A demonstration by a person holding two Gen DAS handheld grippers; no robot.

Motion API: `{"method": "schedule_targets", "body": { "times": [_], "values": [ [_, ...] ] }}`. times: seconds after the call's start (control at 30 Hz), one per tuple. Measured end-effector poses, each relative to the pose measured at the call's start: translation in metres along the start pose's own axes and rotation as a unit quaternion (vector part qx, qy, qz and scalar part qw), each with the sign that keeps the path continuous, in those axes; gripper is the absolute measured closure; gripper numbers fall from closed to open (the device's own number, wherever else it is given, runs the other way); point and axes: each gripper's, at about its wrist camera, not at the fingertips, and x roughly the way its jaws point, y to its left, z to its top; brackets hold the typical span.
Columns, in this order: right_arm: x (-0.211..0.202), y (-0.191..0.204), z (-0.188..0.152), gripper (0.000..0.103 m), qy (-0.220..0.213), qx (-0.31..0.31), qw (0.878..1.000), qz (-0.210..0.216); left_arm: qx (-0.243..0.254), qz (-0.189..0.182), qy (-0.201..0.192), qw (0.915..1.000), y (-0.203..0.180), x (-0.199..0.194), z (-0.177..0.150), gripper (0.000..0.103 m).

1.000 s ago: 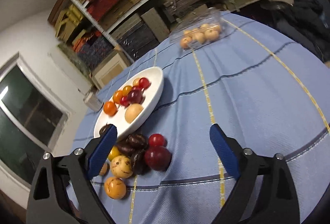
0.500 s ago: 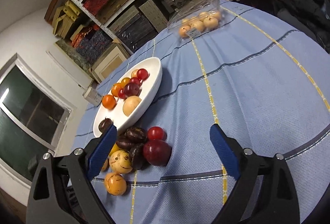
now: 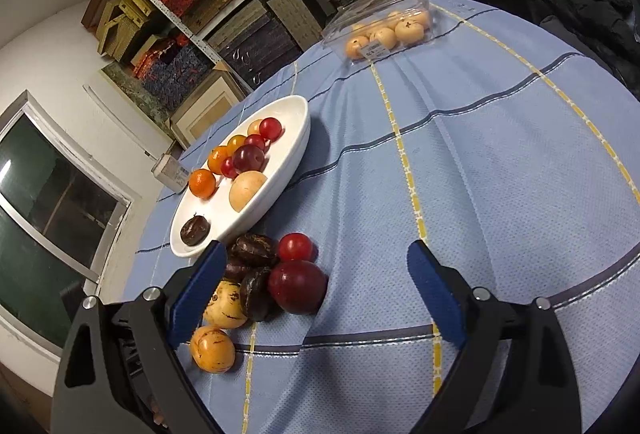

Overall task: Organize fruits
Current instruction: 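Move the left tool to a pale tan bumpy fruit and close on it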

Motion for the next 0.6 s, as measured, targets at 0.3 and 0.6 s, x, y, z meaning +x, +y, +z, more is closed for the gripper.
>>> {"method": "schedule_targets", "body": {
  "times": [0.3,0.6],
  "values": [
    [0.001,0.000,-0.001,0.013,0.006,-0.004,1.000,0.003,0.030,-0.024,0.002,0.9993,-0.014,-0.002,-0.002,0.061],
    [0.007,0.027,-0.013,0.014,0.033,-0.086,0.996,0.009,0.018,-0.022,-0.025,0.9993,-0.008,-0.014,-0.002,0.062]
  ]
}}
